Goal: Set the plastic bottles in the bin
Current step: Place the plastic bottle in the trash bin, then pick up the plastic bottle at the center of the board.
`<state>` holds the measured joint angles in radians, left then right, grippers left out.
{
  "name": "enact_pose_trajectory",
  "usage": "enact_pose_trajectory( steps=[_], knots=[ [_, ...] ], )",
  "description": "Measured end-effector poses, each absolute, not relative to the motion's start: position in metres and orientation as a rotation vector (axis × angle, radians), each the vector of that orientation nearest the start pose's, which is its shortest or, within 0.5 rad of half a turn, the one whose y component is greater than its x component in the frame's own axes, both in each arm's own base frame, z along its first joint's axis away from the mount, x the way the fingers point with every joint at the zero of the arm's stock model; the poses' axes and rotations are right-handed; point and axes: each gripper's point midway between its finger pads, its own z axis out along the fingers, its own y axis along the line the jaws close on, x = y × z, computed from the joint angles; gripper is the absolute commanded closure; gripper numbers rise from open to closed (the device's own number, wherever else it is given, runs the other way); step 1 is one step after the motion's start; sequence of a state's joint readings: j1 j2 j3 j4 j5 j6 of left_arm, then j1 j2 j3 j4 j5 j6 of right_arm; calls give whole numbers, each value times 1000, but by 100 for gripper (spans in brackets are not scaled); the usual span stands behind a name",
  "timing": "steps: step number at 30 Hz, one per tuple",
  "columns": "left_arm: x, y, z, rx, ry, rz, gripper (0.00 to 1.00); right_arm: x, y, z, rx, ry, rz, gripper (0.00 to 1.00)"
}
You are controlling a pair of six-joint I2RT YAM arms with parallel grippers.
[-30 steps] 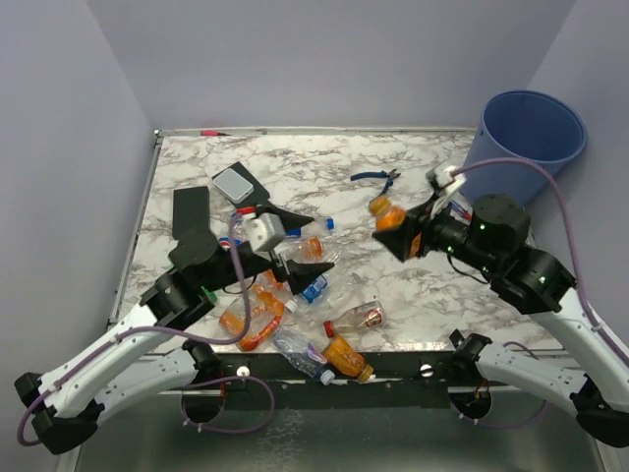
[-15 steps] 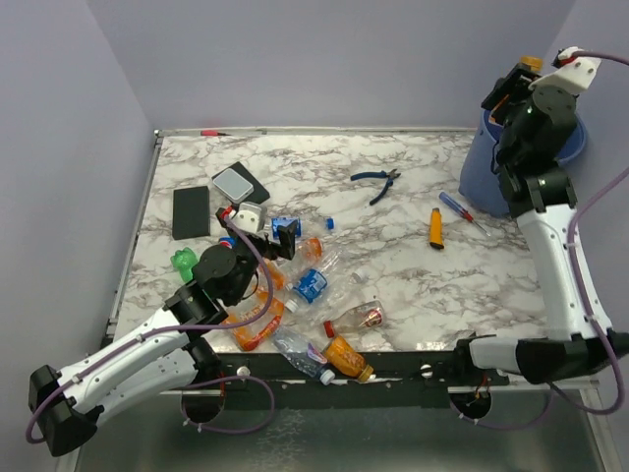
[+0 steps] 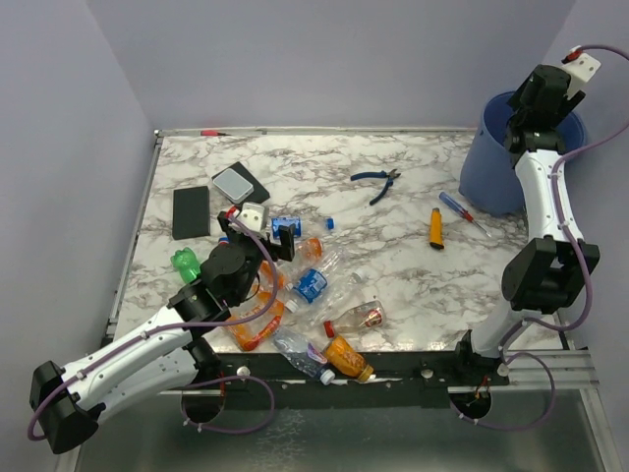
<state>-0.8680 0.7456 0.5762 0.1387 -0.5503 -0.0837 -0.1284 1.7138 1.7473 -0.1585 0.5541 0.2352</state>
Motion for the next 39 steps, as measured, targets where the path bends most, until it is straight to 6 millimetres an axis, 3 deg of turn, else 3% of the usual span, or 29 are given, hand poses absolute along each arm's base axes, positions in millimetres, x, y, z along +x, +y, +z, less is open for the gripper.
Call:
enact_pose_trajectory(
  steps=[2,7,15,21,26,29,33,34,37,39],
  knots=[
    [263,-173,260,203,1600,-296,1,509,-157,366,712,1555,-404,46],
    [263,-176,255,216,1615,-297,1,508,-165,358,739,1565,-403,21],
    [263,-176,254,219,1616,-297,1,504,-176,348,786,1581,-386,1],
    [264,-178,252,228,1623,-297,1,508,-166,349,789,1589,-303,0],
    [264,-181,249,243,1629,-303,1,506,-144,379,782,1536,-173,0],
    [264,-182,248,249,1633,-303,1,493,-108,418,717,1467,-75,0],
    [264,-184,245,258,1642,-301,1,466,-15,472,536,1390,123,0],
    [265,-184,244,259,1644,-300,1,455,17,485,470,1370,194,0],
    [265,-185,242,259,1649,-299,1,422,92,495,304,1360,361,0],
    [266,-186,241,254,1655,-304,1,399,135,478,208,1395,444,0]
  ],
)
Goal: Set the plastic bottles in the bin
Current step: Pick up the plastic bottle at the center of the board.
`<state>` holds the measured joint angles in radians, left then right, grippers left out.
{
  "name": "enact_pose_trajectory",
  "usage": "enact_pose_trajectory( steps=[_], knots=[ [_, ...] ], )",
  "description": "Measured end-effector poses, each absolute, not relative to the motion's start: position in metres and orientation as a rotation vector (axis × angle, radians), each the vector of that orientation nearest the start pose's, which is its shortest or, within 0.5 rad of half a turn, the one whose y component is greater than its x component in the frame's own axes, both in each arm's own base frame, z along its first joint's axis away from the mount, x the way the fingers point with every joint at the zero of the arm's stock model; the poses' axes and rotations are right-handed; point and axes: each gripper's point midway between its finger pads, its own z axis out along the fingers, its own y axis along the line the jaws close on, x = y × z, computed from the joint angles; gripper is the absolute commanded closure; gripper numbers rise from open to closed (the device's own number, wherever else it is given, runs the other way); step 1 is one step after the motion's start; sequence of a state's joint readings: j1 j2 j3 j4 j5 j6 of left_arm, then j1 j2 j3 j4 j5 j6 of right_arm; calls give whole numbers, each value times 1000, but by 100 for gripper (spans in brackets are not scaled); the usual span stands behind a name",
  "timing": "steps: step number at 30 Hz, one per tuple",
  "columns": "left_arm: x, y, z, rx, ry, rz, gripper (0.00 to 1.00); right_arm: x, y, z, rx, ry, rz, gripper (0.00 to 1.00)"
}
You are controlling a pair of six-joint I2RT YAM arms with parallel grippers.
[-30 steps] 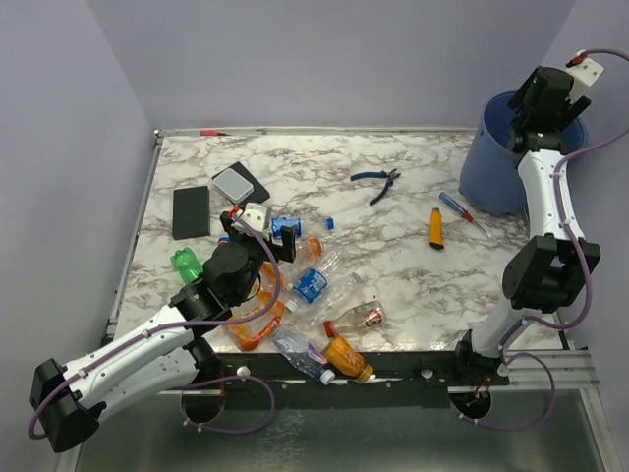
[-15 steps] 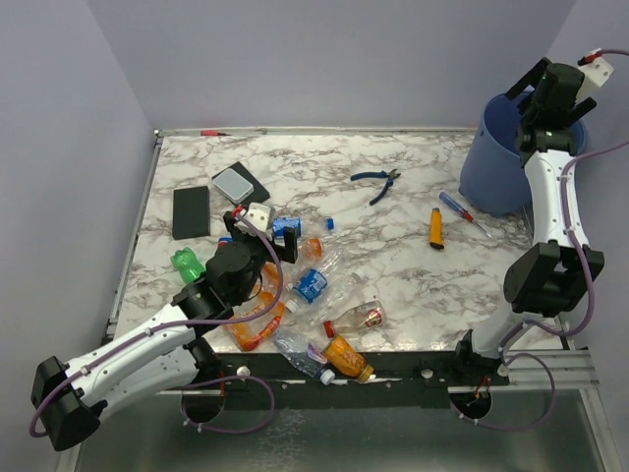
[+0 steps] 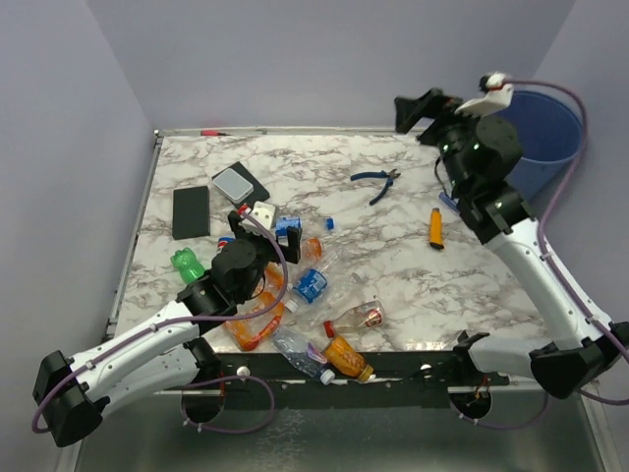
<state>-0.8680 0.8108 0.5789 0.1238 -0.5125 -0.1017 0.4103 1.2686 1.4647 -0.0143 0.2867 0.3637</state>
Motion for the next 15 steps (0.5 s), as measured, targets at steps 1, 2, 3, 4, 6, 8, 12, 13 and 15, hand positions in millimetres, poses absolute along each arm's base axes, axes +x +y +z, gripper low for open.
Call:
enact_pose_trajectory(
  steps=[1,2,3,4,6,8,12,13,15],
  knots=[
    [266,-187,240,249,1659,-307,1,389,152,465,169,1424,472,0],
    [267,-188,240,247,1665,-310,1,380,168,450,132,1457,499,0],
    [267,-189,239,246,1672,-310,1,371,184,433,94,1496,526,0],
    [268,-190,239,247,1676,-310,1,364,196,415,65,1540,549,0],
    [268,-193,238,258,1685,-314,1,355,208,374,45,1639,581,0],
    [268,-196,236,271,1689,-321,1,346,207,328,75,1747,591,0],
    [265,-204,235,309,1692,-355,1,312,190,246,166,1917,593,0],
    [264,-207,234,323,1691,-371,1,303,185,232,182,1940,598,0],
    [262,-213,233,341,1694,-400,1,284,178,208,198,1969,621,0]
  ],
)
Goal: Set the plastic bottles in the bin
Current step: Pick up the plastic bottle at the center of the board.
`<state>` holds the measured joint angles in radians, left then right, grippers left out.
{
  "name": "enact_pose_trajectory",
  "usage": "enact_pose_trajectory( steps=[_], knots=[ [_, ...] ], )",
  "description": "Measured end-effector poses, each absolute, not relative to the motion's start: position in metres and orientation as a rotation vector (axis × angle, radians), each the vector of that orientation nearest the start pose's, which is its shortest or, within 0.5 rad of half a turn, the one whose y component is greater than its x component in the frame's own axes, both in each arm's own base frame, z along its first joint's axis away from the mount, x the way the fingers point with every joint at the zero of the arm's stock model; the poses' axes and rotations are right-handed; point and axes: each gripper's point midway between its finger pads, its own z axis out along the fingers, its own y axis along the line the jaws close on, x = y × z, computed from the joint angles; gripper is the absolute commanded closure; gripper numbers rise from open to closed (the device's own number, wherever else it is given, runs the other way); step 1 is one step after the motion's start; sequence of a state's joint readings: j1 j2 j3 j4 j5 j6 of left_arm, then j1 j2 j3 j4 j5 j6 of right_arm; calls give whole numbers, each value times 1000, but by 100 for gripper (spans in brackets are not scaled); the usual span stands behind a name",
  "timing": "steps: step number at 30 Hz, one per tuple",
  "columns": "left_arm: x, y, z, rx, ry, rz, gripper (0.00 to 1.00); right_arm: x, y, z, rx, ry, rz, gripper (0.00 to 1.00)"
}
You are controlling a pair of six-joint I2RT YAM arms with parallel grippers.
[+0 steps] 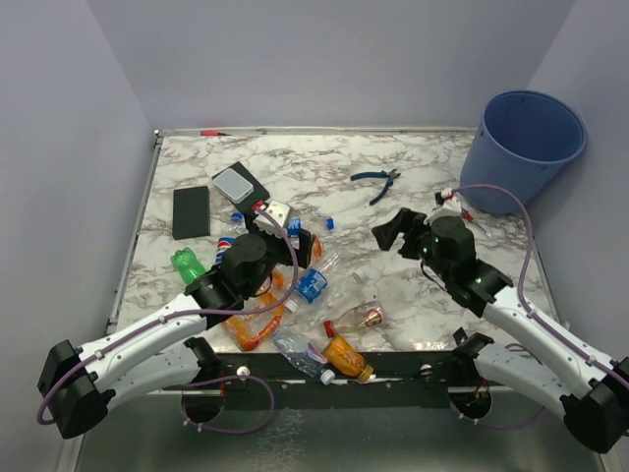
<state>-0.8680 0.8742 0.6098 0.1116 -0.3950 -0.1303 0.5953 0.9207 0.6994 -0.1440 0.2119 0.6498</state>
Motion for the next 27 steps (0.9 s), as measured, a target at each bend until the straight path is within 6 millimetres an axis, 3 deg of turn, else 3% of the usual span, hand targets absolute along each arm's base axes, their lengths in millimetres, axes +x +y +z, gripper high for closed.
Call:
enact_pose_trajectory(
  steps=[3,10,15,23,27],
  knots=[
    [263,-225,220,375,1745,-419,1,265,179,178,181,2017,675,0],
    [267,-254,188,474,1902,-440,1,243,206,121,67,2238,777,2],
    [249,-268,174,598,1948,-530,1,229,210,116,110,2277,854,5],
    [238,-276,183,658,1909,-596,1,180,193,108,409,2374,981,3],
    [237,-276,186,655,1903,-600,1,165,187,98,502,2449,965,4]
  ],
)
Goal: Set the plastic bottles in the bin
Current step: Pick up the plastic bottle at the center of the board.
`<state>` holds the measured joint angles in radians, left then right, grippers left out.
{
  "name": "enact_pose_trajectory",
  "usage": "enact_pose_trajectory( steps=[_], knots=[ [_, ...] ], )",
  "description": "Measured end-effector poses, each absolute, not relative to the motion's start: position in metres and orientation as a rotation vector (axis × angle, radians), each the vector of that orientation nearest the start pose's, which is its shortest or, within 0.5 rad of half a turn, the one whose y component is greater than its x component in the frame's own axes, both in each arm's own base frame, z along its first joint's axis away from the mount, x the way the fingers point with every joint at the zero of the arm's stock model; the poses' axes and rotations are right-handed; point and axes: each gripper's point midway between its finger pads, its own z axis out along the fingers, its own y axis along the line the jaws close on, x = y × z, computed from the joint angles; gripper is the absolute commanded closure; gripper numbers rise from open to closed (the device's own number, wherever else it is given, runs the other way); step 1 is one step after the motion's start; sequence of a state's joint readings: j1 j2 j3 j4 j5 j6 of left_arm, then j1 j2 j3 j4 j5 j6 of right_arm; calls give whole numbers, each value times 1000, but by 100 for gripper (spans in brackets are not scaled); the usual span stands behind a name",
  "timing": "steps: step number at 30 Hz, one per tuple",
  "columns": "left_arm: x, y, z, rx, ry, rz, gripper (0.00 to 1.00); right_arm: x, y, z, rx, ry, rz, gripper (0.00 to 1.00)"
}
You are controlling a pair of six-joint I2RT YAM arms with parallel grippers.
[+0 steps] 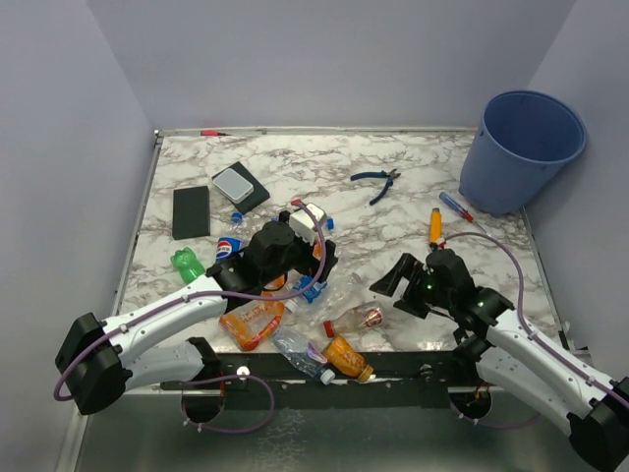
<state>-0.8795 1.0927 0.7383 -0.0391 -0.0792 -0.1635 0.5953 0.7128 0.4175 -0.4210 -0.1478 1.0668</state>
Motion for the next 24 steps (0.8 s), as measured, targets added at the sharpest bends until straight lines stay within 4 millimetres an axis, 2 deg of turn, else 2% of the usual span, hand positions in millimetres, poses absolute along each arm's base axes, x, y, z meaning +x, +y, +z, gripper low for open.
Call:
enact_pose_trajectory(
  steps=[7,9,21,24],
  knots=[
    [236,-275,195,647,1879,-612,1,141,178,48,605,2630,874,8],
    [234,-276,196,650,1873,-617,1,136,176,40,622,2663,857,9],
    [233,-278,197,654,1867,-624,1,135,196,38,590,2686,982,18],
    [233,-278,197,654,1867,-624,1,134,201,38,570,2693,1005,24]
  ],
)
